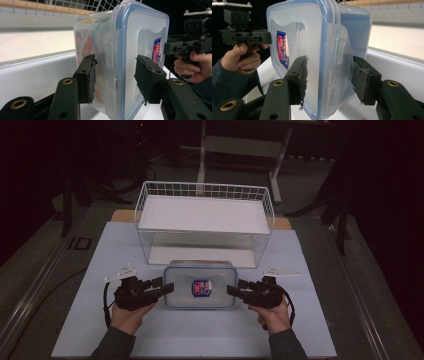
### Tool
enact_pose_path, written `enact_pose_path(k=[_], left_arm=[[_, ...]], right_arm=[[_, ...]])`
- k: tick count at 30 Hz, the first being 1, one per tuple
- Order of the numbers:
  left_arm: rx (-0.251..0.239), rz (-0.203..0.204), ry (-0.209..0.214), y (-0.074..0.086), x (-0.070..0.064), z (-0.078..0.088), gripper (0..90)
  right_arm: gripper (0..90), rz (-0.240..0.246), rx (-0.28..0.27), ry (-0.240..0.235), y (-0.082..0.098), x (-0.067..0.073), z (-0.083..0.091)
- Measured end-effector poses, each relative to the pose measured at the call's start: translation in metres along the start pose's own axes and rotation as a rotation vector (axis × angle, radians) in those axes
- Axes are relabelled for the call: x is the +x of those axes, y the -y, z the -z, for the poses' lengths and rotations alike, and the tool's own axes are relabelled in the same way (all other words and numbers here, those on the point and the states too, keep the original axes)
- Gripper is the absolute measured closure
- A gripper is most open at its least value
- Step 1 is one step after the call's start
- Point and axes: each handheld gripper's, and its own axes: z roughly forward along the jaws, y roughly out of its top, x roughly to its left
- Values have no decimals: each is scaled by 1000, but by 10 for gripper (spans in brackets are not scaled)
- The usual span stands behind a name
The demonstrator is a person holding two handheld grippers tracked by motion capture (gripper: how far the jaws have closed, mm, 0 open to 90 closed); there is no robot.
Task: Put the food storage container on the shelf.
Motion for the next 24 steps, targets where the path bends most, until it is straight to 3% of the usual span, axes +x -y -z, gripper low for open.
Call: enact_pose_path(k=[13, 24], left_arm=[[-45, -11, 2, -23, -6, 3, 518], [-86, -36, 2, -45, -9, 11, 519]], right_arm=[[487, 21, -46, 3, -19, 5, 6], [486, 68, -76, 3, -45, 13, 10]])
